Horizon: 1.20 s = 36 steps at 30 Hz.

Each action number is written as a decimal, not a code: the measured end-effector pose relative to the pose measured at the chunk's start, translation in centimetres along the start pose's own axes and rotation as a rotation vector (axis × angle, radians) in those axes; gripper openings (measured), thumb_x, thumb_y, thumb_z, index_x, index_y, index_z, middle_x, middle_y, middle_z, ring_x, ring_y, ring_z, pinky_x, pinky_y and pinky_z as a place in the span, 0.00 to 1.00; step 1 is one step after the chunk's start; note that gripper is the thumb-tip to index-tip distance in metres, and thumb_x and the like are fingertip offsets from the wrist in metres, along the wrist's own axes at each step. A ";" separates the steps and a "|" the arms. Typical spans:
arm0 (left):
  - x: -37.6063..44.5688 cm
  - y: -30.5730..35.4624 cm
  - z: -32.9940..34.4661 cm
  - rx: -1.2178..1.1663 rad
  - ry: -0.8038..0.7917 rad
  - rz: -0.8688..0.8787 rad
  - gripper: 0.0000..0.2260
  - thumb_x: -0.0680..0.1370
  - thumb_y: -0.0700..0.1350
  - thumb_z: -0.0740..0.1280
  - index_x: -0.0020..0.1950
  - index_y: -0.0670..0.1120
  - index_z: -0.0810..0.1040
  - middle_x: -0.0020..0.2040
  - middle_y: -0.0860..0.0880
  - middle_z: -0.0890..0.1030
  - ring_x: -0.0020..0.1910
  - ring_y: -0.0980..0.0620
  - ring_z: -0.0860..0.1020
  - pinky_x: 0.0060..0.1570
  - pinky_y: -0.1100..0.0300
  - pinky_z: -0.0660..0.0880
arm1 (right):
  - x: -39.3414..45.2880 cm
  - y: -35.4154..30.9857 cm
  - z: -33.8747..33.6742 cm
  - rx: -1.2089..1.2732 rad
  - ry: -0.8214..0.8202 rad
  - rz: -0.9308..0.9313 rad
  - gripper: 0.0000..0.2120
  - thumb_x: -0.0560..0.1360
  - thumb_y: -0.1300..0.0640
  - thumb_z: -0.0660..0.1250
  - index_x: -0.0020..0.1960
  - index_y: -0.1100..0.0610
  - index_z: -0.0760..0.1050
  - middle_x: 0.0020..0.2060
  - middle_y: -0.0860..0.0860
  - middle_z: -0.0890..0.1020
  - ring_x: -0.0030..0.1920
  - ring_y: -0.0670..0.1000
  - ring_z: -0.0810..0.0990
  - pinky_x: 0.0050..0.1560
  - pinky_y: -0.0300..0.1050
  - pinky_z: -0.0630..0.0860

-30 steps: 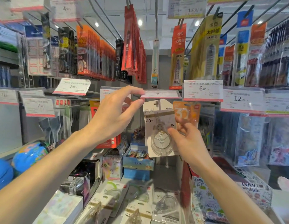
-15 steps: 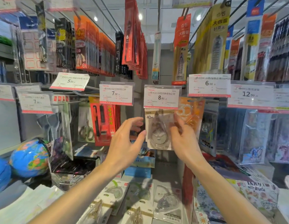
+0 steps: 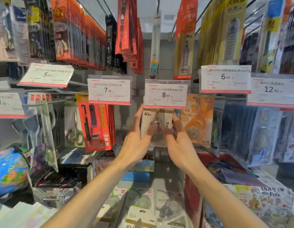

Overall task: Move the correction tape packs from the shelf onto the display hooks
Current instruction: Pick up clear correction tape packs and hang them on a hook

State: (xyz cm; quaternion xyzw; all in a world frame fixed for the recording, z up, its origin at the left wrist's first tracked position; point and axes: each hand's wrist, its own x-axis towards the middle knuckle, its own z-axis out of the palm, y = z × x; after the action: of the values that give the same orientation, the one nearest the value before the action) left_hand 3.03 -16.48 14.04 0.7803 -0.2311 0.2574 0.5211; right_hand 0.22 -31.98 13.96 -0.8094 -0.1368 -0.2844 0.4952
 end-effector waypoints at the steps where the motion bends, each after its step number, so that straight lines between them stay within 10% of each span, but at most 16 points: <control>1: 0.2 -0.2 0.2 -0.005 0.007 0.014 0.29 0.82 0.64 0.60 0.76 0.75 0.45 0.73 0.60 0.72 0.49 0.55 0.82 0.39 0.67 0.75 | 0.4 0.1 0.2 0.017 0.006 0.008 0.29 0.85 0.55 0.57 0.81 0.36 0.53 0.76 0.40 0.69 0.63 0.46 0.75 0.62 0.46 0.71; 5: 1.5 -1.0 0.5 -0.028 0.001 0.019 0.30 0.84 0.57 0.61 0.82 0.63 0.50 0.69 0.66 0.64 0.59 0.73 0.66 0.43 0.88 0.62 | 1.4 0.7 0.9 0.062 0.013 0.065 0.30 0.85 0.56 0.59 0.82 0.40 0.52 0.75 0.39 0.65 0.76 0.50 0.69 0.74 0.55 0.70; 10: 3.0 -2.0 0.6 -0.081 -0.048 -0.019 0.31 0.84 0.55 0.63 0.84 0.58 0.51 0.73 0.64 0.64 0.68 0.69 0.63 0.51 0.87 0.60 | 2.5 1.2 1.8 0.087 0.067 0.104 0.28 0.85 0.54 0.62 0.82 0.44 0.56 0.78 0.44 0.66 0.80 0.48 0.62 0.75 0.44 0.61; 16: 3.4 -2.0 0.8 -0.138 -0.052 -0.060 0.30 0.84 0.54 0.63 0.83 0.57 0.53 0.71 0.66 0.63 0.66 0.70 0.61 0.48 0.89 0.58 | 2.5 1.2 1.1 0.088 0.057 0.124 0.27 0.85 0.53 0.62 0.81 0.46 0.60 0.77 0.47 0.70 0.77 0.49 0.68 0.77 0.53 0.67; 23: 1.2 -0.7 -0.7 -0.103 0.028 -0.094 0.25 0.82 0.59 0.65 0.78 0.61 0.64 0.65 0.63 0.73 0.56 0.66 0.79 0.43 0.75 0.73 | 0.8 0.3 -1.2 0.146 -0.049 0.152 0.18 0.83 0.55 0.66 0.70 0.42 0.69 0.54 0.29 0.77 0.47 0.18 0.75 0.41 0.17 0.70; 26: -0.5 -0.1 -1.7 -0.098 0.124 -0.105 0.19 0.81 0.51 0.69 0.72 0.55 0.72 0.56 0.62 0.78 0.50 0.76 0.77 0.43 0.80 0.70 | -0.6 -0.1 -2.4 0.144 -0.032 0.149 0.11 0.82 0.53 0.67 0.63 0.43 0.73 0.55 0.35 0.81 0.54 0.31 0.81 0.58 0.33 0.79; 29: -3.3 0.7 -3.1 -0.112 0.182 -0.159 0.14 0.81 0.51 0.69 0.66 0.55 0.75 0.60 0.57 0.81 0.56 0.65 0.80 0.58 0.64 0.77 | -2.6 -0.9 -3.4 0.168 -0.057 0.182 0.13 0.81 0.46 0.67 0.64 0.46 0.77 0.56 0.43 0.84 0.58 0.46 0.84 0.66 0.54 0.79; 36: -11.2 2.9 -5.0 -0.221 0.252 -0.132 0.09 0.80 0.45 0.71 0.49 0.61 0.80 0.48 0.58 0.84 0.46 0.57 0.84 0.43 0.60 0.80 | -8.4 -2.4 -4.3 0.435 -0.080 0.213 0.05 0.82 0.57 0.68 0.56 0.54 0.81 0.44 0.57 0.87 0.39 0.48 0.87 0.42 0.39 0.84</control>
State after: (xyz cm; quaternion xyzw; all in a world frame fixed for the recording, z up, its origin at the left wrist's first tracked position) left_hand -8.14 -11.81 10.44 0.6933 -0.1392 0.2912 0.6443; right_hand -9.14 -34.12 12.18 -0.7042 -0.1284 -0.1619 0.6793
